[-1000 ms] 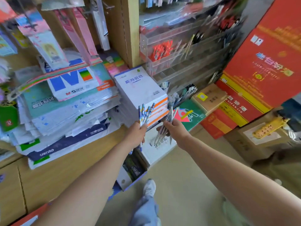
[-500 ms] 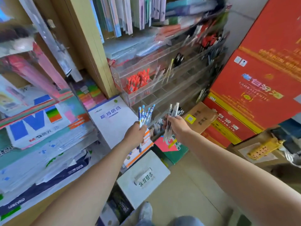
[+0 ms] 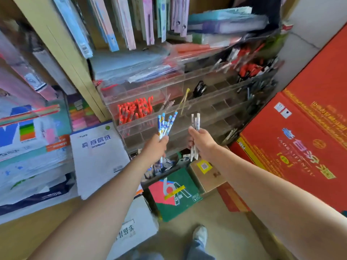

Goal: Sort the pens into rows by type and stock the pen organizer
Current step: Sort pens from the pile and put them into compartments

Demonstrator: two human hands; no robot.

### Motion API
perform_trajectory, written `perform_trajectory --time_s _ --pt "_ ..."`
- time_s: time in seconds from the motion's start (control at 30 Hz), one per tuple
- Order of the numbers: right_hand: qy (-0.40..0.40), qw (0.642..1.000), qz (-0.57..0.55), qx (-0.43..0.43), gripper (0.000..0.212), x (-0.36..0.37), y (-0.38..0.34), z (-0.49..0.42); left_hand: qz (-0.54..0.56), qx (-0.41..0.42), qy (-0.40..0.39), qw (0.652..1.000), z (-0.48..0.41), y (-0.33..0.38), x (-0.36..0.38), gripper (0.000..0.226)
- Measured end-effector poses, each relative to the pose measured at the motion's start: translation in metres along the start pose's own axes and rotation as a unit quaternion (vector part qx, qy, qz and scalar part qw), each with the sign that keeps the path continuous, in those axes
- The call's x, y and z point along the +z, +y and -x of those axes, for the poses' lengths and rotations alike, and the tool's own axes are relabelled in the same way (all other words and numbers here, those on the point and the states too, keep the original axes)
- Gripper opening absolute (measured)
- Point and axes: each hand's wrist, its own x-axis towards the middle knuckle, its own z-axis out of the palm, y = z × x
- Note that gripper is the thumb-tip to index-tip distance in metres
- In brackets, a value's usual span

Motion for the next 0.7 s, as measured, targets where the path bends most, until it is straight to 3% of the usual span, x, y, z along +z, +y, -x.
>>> perform_trajectory --time_s 0.07,0.3,0.5,0.7 --pt "-0.016 1.0 0.013 0.005 0.028 -0.014 -0.011 -0.01 0.008 0.001 0.01 1.0 -0.007 0.016 0.014 0.031" --pt "0.041 0.989 0.142 -0.02 0.029 -0.044 -0.052 -0.05 0.009 0.011 0.005 1.0 -0.043 0.054 0.034 0.025" --pt "0.057 0.986 0.155 -0.014 0.047 -0.062 -0.07 -0.091 -0.011 -0.002 -0.005 1.0 -0.079 0.067 0.039 0.026" --pt "0.089 0.983 0.156 -0.031 0.038 -0.082 -0.09 -0.126 -0.024 -0.001 -0.002 1.0 -0.104 0.088 0.052 0.022"
